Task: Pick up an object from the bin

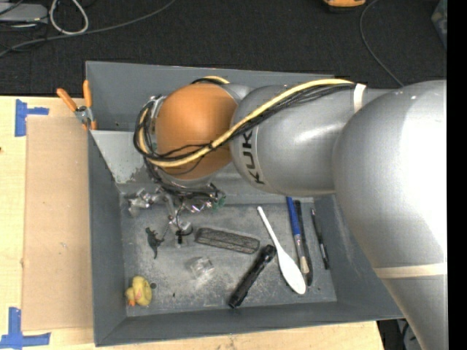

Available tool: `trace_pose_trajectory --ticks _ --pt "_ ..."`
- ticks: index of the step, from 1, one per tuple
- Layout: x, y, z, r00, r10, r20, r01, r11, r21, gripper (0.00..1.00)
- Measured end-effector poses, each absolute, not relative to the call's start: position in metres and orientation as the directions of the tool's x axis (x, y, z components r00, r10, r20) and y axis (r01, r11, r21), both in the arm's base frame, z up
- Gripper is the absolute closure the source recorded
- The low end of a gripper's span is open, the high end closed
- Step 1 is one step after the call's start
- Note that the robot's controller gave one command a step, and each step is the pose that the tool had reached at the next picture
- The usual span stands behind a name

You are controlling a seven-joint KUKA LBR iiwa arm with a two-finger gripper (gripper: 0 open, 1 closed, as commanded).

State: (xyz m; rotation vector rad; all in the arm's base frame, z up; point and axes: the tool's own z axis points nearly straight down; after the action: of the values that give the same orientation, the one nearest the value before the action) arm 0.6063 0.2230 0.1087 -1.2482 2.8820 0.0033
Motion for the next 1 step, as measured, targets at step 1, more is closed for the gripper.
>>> trace_pose_trajectory --ticks 1 --pt "0.6045 0.2218 0.0670 -0.546 -0.838 0.003 -0.838 0.546 0.007 0.00"
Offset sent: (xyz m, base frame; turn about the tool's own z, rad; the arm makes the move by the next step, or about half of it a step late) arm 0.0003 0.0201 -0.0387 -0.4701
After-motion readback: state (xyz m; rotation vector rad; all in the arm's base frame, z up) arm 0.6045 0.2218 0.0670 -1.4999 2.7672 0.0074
